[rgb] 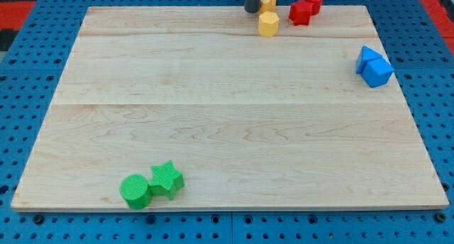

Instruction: Slide the yellow hexagon closer to the red star

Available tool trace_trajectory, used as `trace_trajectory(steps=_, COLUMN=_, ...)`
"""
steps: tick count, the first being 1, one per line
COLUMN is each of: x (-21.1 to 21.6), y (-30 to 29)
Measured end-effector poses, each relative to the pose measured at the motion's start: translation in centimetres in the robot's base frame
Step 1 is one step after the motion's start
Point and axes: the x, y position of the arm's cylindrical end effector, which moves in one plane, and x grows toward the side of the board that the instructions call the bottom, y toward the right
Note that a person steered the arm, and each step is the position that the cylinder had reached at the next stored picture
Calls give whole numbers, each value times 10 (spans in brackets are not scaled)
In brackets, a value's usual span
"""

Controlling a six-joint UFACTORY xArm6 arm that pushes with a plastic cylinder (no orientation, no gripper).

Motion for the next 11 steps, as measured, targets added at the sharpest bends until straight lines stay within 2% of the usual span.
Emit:
trace_trajectory(steps=3, x=1, y=0)
trace_trajectory(steps=4, x=28, y=-29)
trace_trajectory(steps=5, x=46, y=-27)
trace_trajectory(steps=7, x=101, y=20)
trace_trajectory(steps=8, x=106, y=21)
trace_trajectory(steps=10, x=33, y=19)
trace_trajectory(steps=11, x=27, y=19)
